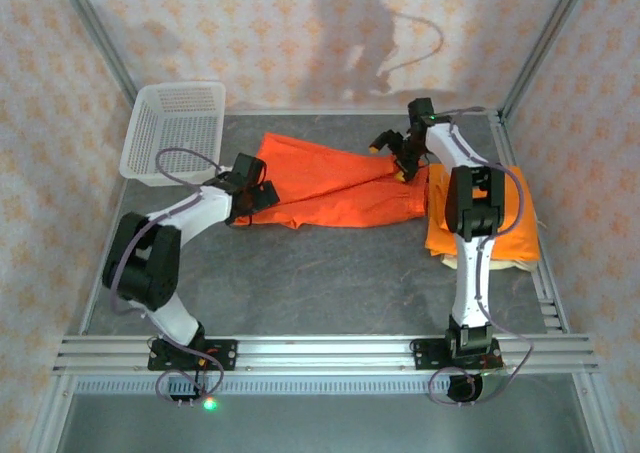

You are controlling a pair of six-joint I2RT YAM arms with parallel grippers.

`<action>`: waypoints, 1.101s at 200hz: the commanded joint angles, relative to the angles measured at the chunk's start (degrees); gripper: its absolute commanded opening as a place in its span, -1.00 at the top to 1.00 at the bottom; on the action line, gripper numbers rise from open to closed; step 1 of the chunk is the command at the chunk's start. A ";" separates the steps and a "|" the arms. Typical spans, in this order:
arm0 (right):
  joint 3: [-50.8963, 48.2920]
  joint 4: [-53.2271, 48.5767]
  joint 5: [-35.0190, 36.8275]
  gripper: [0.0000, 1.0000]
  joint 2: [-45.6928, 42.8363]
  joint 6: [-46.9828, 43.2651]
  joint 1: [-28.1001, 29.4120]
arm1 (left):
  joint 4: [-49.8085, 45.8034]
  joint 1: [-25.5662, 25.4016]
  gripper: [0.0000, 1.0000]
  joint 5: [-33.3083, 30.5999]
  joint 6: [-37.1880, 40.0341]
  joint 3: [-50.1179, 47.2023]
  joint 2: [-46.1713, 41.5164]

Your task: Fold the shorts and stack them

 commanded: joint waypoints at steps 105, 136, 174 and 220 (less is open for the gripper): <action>-26.93 9.86 4.99 -0.91 -17.11 -3.27 2.88 | 4.03 -4.58 -1.00 7.53 -3.47 17.39 14.09; -30.28 11.03 4.86 -0.89 -15.28 -3.01 3.36 | 5.08 -4.36 -1.00 3.18 -2.23 20.05 21.01; -38.44 13.01 4.83 -0.89 -18.57 -2.29 5.40 | 3.42 -1.03 -1.00 -0.60 -1.32 22.56 26.47; -50.38 14.58 5.00 -0.89 -27.84 -0.81 9.02 | 0.54 4.50 -1.00 -1.94 0.11 22.24 29.02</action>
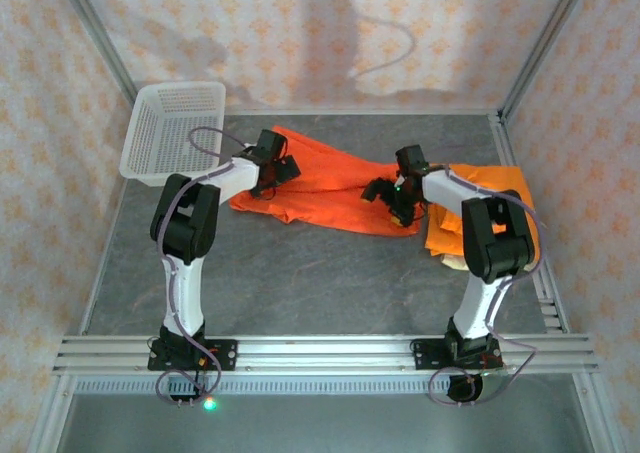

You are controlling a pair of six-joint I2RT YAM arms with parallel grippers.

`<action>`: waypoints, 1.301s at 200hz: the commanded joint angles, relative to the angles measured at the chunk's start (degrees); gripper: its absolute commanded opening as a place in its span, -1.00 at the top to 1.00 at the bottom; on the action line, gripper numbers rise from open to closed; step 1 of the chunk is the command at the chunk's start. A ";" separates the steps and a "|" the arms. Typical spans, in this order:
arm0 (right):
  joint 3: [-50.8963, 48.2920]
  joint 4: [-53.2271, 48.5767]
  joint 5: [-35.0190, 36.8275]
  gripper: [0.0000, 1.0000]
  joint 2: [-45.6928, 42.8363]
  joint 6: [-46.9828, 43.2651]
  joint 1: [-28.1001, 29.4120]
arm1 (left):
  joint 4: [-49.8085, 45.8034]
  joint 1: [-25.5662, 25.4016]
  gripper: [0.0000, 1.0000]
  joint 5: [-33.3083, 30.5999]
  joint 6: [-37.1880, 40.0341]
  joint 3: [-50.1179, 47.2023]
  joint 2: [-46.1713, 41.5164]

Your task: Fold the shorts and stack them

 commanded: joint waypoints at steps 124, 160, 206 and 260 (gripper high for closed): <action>-5.66 -16.00 17.19 -0.81 -14.38 -2.45 -2.00 | -5.28 -0.61 -0.99 -2.41 7.36 -1.88 -3.94; -6.76 -10.61 13.65 -0.72 -9.65 -0.70 -2.26 | -5.26 -1.52 -0.98 -2.94 7.56 -2.34 -3.90; -5.28 -7.02 11.67 -0.34 -2.89 0.04 -2.28 | -4.92 -1.87 -0.98 -3.01 7.94 -3.88 -4.63; 0.40 -10.86 16.35 0.62 0.67 -4.43 -2.26 | -4.96 -1.87 -0.99 -4.85 7.67 -9.57 -8.56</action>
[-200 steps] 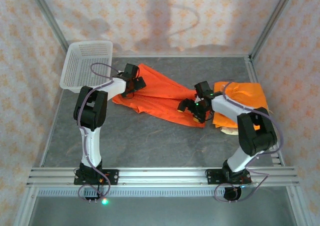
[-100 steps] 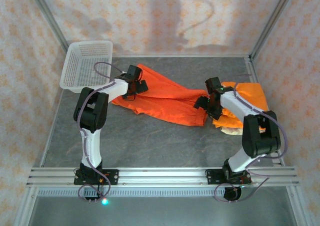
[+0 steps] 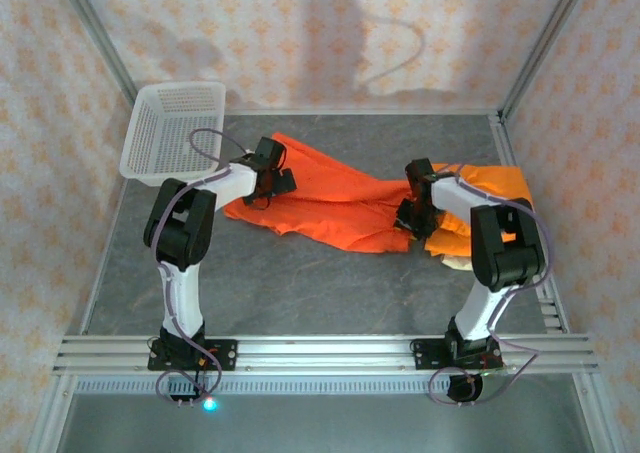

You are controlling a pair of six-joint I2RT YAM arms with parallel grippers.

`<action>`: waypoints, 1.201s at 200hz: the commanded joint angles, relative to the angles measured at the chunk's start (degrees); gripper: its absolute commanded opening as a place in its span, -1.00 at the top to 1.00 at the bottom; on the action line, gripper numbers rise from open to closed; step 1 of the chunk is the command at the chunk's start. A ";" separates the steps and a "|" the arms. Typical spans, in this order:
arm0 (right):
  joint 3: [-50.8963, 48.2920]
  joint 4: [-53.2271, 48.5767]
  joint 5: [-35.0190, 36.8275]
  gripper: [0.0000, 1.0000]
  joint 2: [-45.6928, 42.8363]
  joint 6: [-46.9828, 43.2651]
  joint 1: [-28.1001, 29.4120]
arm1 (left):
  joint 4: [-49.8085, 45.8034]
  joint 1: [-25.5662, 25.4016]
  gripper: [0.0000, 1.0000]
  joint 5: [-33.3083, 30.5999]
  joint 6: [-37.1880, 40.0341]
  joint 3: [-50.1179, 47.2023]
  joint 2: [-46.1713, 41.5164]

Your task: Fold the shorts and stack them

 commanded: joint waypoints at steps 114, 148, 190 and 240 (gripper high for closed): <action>36.70 -26.88 42.92 1.00 4.81 -27.89 0.78 | 3.00 -6.55 -1.00 -1.86 -10.47 -23.26 -31.45; 46.12 -31.74 48.66 1.00 5.96 -27.38 2.99 | 1.50 -6.56 -1.00 -5.21 -8.75 -25.66 -42.63; 52.66 -35.93 45.67 1.00 10.06 -21.05 14.53 | 1.92 -6.52 -1.00 -8.85 -8.43 -29.91 -48.77; 58.58 -35.99 24.81 0.42 19.66 -12.02 26.98 | 3.84 -6.51 -1.00 -10.20 -10.51 -32.61 -49.05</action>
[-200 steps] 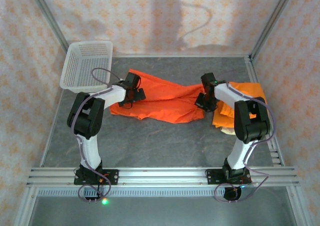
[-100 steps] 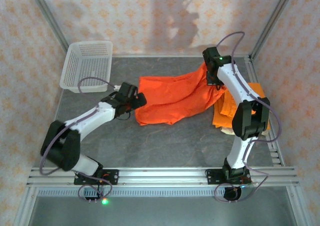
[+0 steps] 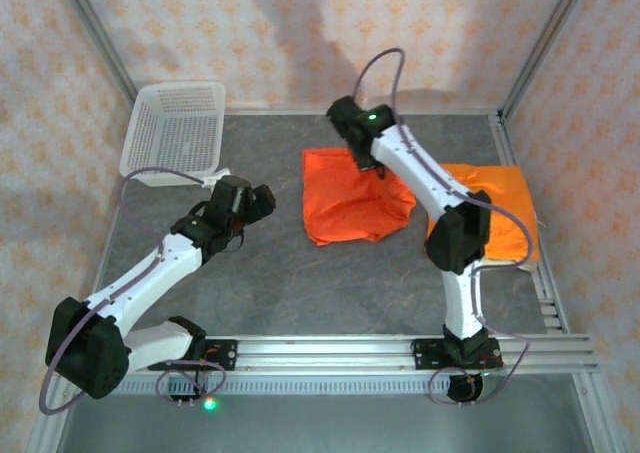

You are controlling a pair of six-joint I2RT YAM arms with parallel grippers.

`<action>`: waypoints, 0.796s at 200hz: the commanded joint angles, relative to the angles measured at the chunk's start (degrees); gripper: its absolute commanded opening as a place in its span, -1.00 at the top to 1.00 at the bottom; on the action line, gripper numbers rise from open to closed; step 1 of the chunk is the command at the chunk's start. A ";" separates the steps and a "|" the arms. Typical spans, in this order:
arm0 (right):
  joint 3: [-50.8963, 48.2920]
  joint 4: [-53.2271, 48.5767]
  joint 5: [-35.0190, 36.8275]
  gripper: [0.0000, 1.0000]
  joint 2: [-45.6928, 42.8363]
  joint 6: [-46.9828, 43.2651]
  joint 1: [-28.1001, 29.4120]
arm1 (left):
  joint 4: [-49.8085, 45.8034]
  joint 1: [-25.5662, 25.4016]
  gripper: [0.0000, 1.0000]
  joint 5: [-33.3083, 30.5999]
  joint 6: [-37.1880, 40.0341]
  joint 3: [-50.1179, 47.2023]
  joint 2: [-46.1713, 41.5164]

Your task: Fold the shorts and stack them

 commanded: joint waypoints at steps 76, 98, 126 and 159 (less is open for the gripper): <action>-19.92 20.20 -39.62 -0.99 -15.09 7.07 -4.40 | 6.70 0.12 -1.00 3.58 -4.25 2.24 -0.71; -21.85 19.41 -36.05 -0.99 -14.87 4.96 -12.56 | 8.09 -2.17 -1.00 6.90 -5.32 6.83 5.05; -20.15 19.04 -32.41 -0.99 -8.59 -1.00 -19.10 | 9.62 -6.25 -1.00 9.77 -5.70 14.02 14.30; -15.02 17.28 -37.51 -0.99 1.88 -5.63 -22.71 | 12.47 -11.85 -1.00 11.32 -6.55 21.59 24.84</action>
